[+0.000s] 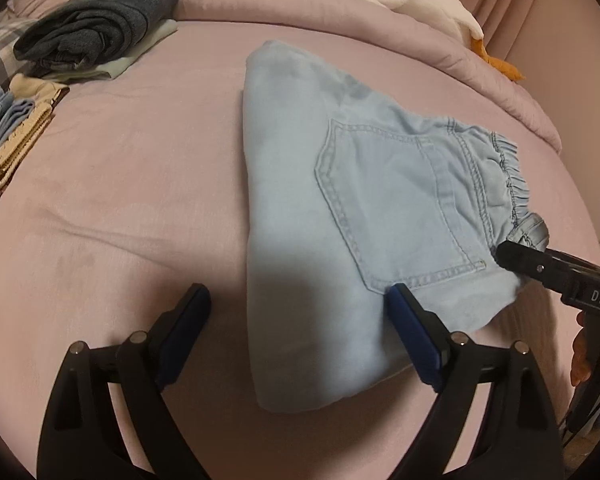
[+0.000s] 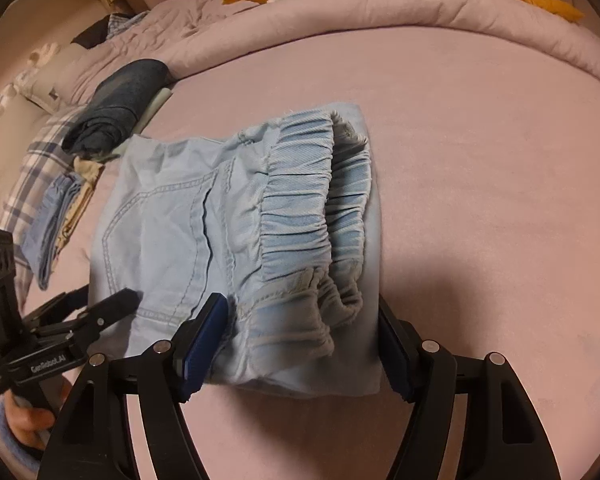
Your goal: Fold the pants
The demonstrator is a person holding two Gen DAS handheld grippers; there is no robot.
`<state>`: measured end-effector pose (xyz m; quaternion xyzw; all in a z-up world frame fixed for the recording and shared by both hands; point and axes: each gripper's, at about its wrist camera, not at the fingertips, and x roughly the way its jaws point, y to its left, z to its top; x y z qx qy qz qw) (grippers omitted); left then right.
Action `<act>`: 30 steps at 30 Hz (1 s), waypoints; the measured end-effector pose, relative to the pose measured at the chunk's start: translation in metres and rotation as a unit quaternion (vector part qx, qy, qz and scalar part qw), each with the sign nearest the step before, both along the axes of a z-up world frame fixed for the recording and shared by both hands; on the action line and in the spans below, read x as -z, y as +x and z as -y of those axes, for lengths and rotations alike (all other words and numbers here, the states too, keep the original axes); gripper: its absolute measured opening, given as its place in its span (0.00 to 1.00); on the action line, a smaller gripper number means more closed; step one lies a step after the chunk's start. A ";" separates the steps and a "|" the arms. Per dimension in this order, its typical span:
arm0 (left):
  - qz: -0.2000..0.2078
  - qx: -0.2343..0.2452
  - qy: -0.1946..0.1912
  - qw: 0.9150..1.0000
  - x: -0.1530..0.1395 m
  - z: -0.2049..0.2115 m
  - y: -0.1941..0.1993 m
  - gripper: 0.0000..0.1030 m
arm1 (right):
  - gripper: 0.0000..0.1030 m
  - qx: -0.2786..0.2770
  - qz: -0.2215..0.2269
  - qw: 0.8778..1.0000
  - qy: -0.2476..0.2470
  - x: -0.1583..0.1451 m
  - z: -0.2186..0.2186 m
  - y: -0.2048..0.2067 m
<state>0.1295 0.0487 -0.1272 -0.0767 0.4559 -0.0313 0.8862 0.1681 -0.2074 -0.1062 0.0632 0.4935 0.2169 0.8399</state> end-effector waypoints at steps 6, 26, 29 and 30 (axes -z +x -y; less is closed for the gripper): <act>-0.005 -0.010 -0.002 1.000 -0.004 0.003 0.002 0.89 | 0.70 0.011 0.001 1.000 -0.005 0.013 0.001 -0.002; 0.037 -0.040 0.028 0.998 -0.077 0.025 -0.062 0.99 | 0.92 -0.005 0.076 0.997 -0.015 -0.044 0.003 -0.060; 0.035 -0.048 0.035 0.998 -0.088 0.027 -0.074 0.99 | 0.94 -0.008 0.089 0.996 -0.022 -0.055 0.001 -0.069; 0.035 -0.051 0.041 0.997 -0.093 0.027 -0.079 0.99 | 0.97 -0.009 0.095 0.995 -0.027 -0.059 -0.001 -0.072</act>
